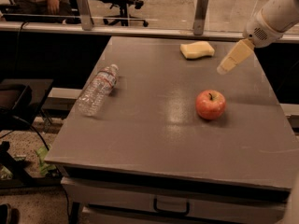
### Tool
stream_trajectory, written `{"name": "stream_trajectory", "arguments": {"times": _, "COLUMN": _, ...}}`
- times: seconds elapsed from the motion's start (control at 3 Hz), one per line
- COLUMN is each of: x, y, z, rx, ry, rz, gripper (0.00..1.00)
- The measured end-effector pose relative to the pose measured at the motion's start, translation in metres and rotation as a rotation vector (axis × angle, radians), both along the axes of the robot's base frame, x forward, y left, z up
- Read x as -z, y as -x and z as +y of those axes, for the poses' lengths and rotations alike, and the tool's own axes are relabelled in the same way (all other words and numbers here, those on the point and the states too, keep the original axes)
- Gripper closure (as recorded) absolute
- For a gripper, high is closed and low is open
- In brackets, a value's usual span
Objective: Pick sponge
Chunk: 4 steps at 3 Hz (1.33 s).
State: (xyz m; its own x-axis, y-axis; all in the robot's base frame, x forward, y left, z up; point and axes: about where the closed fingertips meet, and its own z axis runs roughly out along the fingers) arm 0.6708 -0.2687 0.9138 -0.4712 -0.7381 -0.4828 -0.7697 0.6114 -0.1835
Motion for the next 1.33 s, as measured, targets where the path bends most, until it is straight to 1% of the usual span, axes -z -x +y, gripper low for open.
{"name": "stream_trajectory", "arguments": {"times": 0.33, "x": 0.024, "y": -0.041, "z": -0.004, "rx": 0.028, "ry": -0.051, "rz": -0.003, "gripper": 0.0}}
{"name": "stream_trajectory", "arguments": {"times": 0.67, "x": 0.042, "y": -0.074, "z": -0.006, "rx": 0.056, "ry": -0.078, "rz": -0.011, "gripper": 0.0}}
{"name": "stream_trajectory", "arguments": {"times": 1.0, "x": 0.05, "y": -0.101, "z": -0.007, "rx": 0.102, "ry": -0.088, "rz": -0.046, "gripper": 0.0}}
{"name": "stream_trajectory", "arguments": {"times": 1.33, "x": 0.054, "y": -0.126, "z": -0.006, "rx": 0.16, "ry": -0.12, "rz": -0.095, "gripper": 0.0}}
